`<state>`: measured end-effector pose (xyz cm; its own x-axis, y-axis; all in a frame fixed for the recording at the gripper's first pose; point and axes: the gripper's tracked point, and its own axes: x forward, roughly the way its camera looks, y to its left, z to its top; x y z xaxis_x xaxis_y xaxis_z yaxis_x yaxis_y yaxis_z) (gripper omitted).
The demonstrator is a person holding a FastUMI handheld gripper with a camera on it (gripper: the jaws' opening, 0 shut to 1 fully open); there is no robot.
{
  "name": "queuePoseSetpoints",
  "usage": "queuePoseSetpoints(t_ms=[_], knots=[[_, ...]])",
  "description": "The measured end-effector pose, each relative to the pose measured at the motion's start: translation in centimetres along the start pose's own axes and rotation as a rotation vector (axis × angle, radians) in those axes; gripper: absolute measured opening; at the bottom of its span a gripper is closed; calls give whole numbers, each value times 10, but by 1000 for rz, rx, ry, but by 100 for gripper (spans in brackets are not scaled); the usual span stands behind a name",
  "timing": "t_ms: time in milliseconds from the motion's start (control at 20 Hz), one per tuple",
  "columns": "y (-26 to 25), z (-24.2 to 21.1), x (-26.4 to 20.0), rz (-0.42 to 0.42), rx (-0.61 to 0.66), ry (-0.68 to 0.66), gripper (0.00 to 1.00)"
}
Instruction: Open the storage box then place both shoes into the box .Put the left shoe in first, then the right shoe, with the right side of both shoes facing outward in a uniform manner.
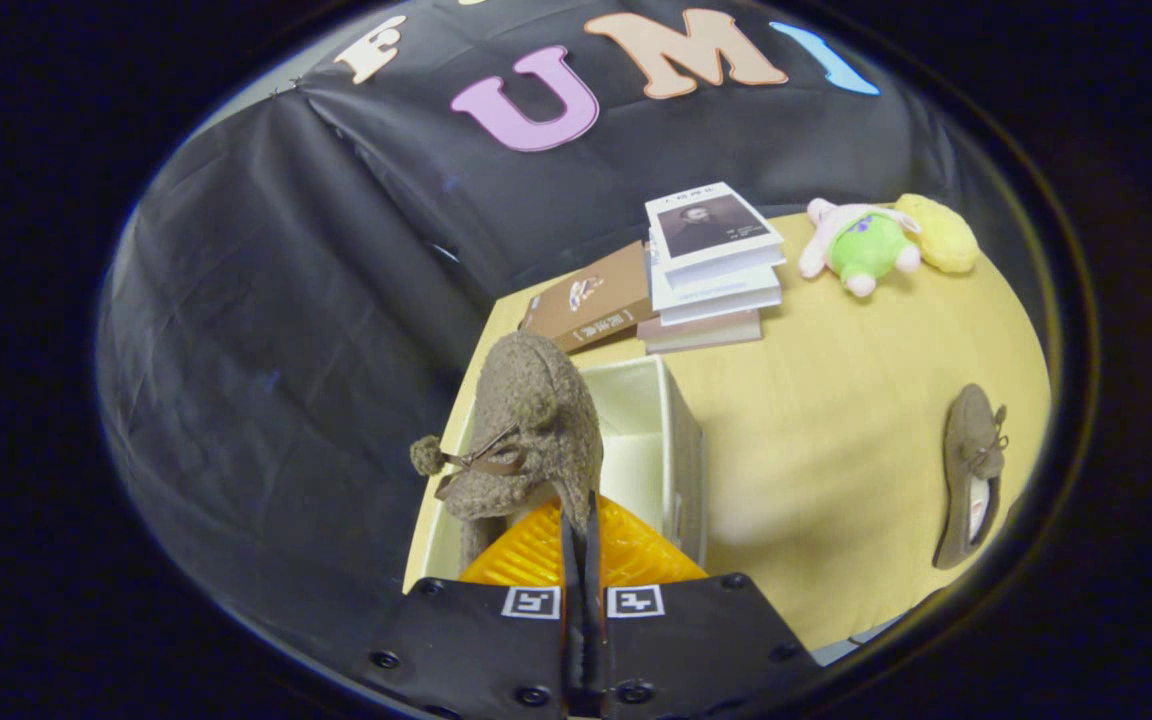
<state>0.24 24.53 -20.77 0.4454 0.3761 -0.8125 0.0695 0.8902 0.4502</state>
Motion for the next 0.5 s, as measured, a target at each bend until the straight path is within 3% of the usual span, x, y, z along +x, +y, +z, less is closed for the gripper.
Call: queuePoseSetpoints(t_ms=[500], knots=[[20,-41,70,-76,13,126,3]])
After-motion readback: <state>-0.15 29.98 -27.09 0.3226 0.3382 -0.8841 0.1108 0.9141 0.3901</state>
